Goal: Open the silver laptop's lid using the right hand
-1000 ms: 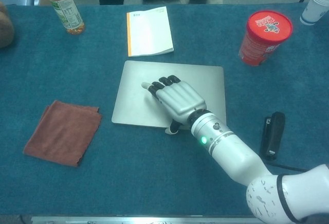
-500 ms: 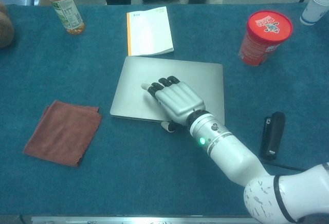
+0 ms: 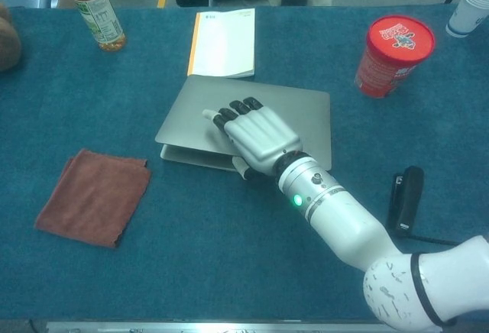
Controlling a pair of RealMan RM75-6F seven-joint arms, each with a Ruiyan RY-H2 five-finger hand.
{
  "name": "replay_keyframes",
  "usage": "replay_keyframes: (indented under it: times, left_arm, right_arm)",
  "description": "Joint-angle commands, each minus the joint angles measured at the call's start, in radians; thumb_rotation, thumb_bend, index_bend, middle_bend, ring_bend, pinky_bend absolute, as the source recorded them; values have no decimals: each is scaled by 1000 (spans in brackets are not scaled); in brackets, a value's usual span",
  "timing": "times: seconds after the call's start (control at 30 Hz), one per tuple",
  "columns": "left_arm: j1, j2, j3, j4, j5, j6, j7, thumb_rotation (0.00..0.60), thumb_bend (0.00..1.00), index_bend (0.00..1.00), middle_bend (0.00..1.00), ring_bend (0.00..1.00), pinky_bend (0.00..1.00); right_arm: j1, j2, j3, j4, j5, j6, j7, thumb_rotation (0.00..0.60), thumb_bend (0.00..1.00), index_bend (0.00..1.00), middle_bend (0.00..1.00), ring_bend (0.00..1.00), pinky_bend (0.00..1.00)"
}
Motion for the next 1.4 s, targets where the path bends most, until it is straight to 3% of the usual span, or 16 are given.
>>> replay_keyframes:
  times: [0.03, 0.27, 0.67, 1.03, 1.4]
  left_arm:
    - [-18, 10, 16, 4, 13, -43, -21, 600, 469, 156, 93, 2, 0]
    - [-88, 58, 72, 6, 82, -194, -116, 600, 469, 194, 143, 9, 0]
    - [-196, 48, 133, 13, 252, -300, -211, 600, 469, 196, 149, 14, 0]
    - [-339, -1, 156, -10, 374, -416, -223, 600, 469, 196, 149, 13, 0]
    - [-470, -104, 151, 10, 403, -520, -239, 600, 469, 196, 124, 12, 0]
  right_arm:
    - [10, 10, 11, -15, 4, 10, -18, 600, 462, 61, 132, 0, 64]
    - [35, 28, 28, -46, 17, 30, -71, 600, 461, 61, 132, 0, 64]
    - [72, 54, 68, -93, 55, 70, -134, 600, 461, 61, 132, 0, 64]
    - [110, 72, 95, -124, 87, 95, -171, 600, 461, 61, 132, 0, 64]
    - [135, 98, 100, -152, 106, 126, -194, 600, 460, 60, 132, 0, 64]
